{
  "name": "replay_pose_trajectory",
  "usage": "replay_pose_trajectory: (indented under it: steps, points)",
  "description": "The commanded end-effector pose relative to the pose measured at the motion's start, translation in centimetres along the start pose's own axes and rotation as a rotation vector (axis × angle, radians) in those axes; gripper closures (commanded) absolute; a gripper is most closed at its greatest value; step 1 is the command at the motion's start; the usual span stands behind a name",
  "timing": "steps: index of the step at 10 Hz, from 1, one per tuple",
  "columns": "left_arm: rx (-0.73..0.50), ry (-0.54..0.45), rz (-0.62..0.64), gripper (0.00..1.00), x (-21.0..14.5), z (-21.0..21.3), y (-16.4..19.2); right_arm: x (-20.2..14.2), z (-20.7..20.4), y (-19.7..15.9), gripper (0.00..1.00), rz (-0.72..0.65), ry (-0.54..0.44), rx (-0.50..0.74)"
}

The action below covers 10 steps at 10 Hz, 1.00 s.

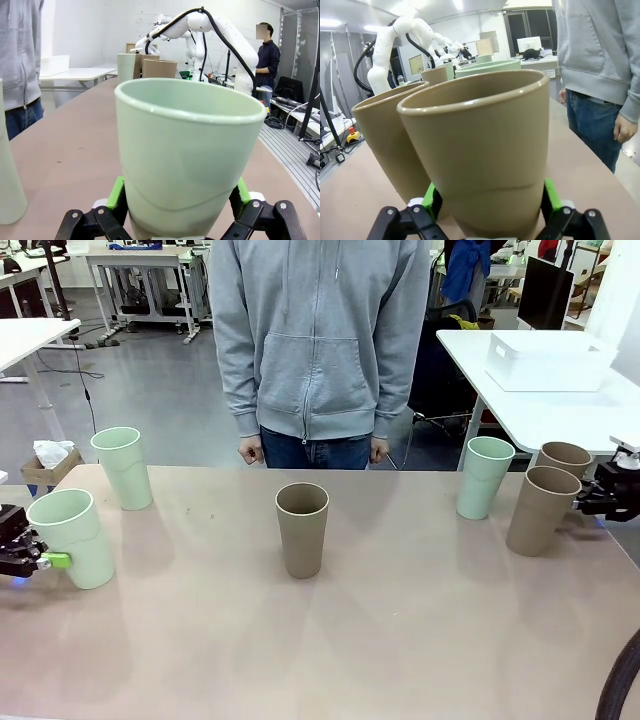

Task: Stack the cups and store them in the basket.
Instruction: Pick up two Reusable plastic cups , one in each hand.

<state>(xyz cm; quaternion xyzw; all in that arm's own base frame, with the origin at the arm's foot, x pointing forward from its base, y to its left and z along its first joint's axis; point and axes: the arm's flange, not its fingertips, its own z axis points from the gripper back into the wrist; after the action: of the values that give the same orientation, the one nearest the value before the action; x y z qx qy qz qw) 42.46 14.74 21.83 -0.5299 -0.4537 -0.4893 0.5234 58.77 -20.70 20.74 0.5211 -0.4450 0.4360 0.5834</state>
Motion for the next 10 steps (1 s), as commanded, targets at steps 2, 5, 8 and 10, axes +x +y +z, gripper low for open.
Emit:
replay_pose_trajectory:
  steps: [2, 5, 8, 10]
  points:
    - [-0.002, -0.002, -0.071, 0.0, -1.1, -1.0, -1.4, 0.5, -1.5, 0.8, 0.0, 0.028, -0.008, -0.038]
    - [-0.014, 0.019, -0.096, 0.0, -1.8, -1.3, -1.4, 0.5, -2.0, 0.8, 0.0, 0.027, -0.009, -0.037]
    - [-0.033, 0.033, -0.094, 0.0, -2.0, -1.2, -1.5, 0.5, -2.4, 0.8, 0.0, 0.024, -0.006, -0.029]
    - [-0.046, 0.043, -0.095, 0.0, -2.3, -1.2, -1.5, 0.5, -2.7, 0.8, 0.0, 0.023, 0.0, -0.024]
